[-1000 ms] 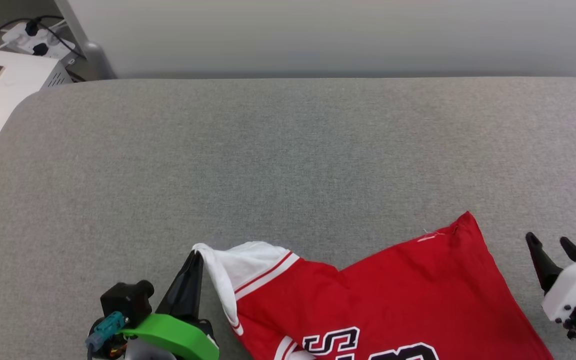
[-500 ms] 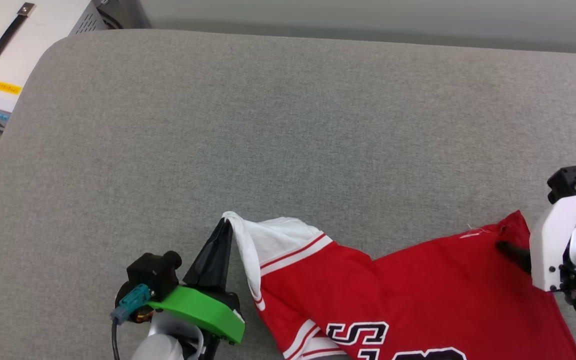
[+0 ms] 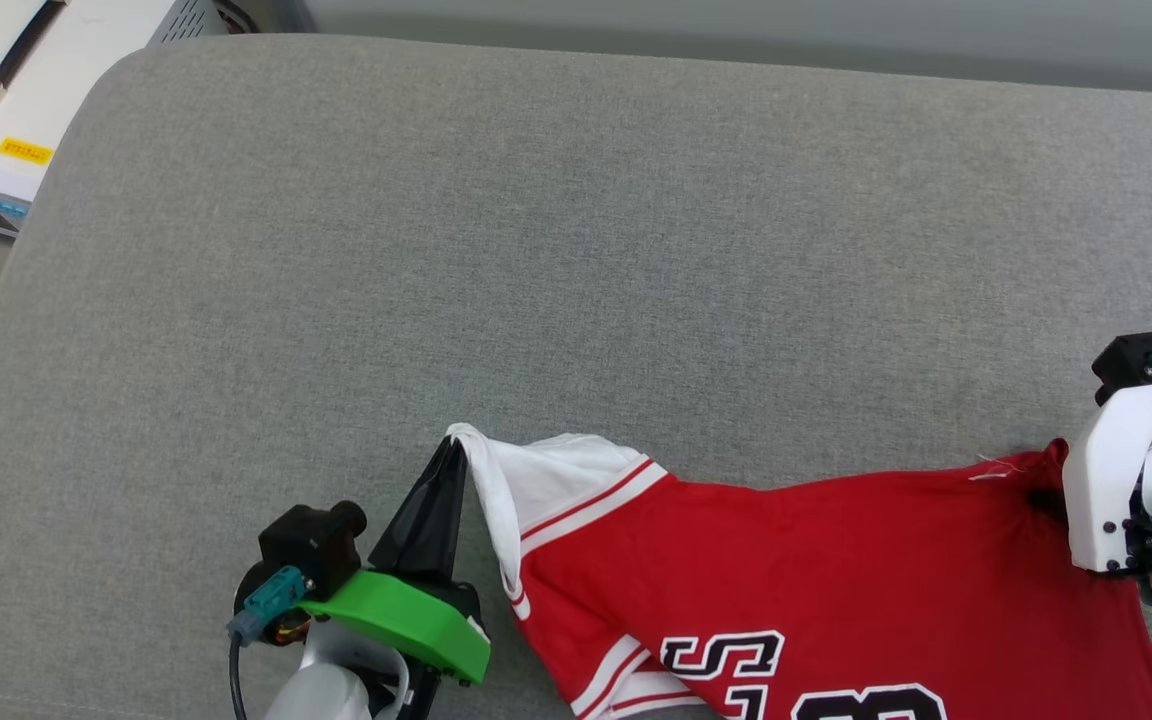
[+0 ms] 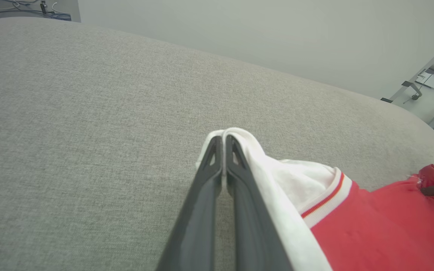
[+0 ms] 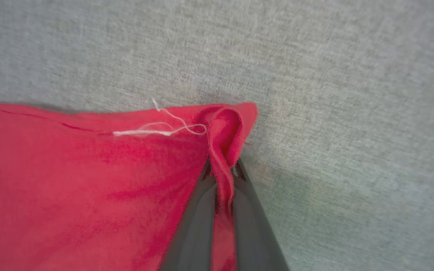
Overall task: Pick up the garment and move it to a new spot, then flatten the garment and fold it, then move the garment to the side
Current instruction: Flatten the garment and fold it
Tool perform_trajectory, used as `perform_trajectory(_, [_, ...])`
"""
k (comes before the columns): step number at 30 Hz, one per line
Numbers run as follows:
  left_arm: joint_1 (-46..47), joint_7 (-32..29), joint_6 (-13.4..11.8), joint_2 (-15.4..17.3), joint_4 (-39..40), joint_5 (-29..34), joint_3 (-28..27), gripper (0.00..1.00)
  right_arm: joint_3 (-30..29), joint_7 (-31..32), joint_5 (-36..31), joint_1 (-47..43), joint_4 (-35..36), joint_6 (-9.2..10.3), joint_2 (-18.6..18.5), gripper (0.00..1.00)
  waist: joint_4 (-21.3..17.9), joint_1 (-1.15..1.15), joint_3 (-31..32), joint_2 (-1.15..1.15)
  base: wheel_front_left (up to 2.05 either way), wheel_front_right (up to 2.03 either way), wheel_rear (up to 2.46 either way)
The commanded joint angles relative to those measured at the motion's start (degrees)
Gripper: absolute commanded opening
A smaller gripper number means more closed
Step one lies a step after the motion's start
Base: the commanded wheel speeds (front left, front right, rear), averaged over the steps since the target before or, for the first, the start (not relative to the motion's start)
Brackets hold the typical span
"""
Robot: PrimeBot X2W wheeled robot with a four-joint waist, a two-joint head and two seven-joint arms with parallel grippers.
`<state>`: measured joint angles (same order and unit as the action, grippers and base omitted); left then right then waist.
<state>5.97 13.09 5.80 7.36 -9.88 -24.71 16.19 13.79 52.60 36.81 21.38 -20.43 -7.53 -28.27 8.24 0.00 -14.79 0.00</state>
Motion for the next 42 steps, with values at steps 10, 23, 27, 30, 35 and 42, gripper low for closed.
perform_trajectory(10, [4.7,-2.0,-0.5,3.6,0.7,-0.9,-2.3,0.00,1.4,-10.0,-2.9,4.7,-0.3,0.04,0.7,0.00,-3.3,0.00,5.4,0.00,0.00,0.00,0.00])
perform_trajectory(23, [32.2,-7.0,1.2,9.9,-5.9,-4.8,-5.6,0.00,-4.8,-28.6,-10.4,22.3,-3.6,0.04,4.0,0.00,-6.9,0.00,2.1,0.00,0.00,0.00,0.00])
perform_trajectory(27, [44.3,-8.6,1.4,11.3,-11.9,-5.0,-4.8,0.00,-6.7,-32.6,-13.6,30.9,-6.5,0.04,5.3,0.00,-7.6,0.00,-1.3,0.00,0.00,0.00,0.00])
perform_trajectory(30, [54.3,-8.8,1.5,11.9,-16.4,-4.7,-4.5,0.00,-8.3,-34.6,-16.3,38.3,-8.5,0.04,5.7,0.00,-7.9,0.00,-4.8,0.00,0.00,0.00,0.00])
perform_trajectory(35, [68.7,-7.1,1.6,12.5,-24.8,-4.0,-4.6,0.00,-10.4,-37.6,-19.6,49.4,-12.4,0.04,6.5,0.00,-8.2,0.00,-9.0,0.00,0.00,0.00,0.00])
perform_trajectory(42, [83.3,-5.0,1.6,12.9,-33.5,-4.3,-4.8,0.00,-12.2,-40.7,-22.3,62.1,-17.8,0.04,7.0,0.00,-8.3,0.00,-15.5,0.00,0.00,0.00,0.00])
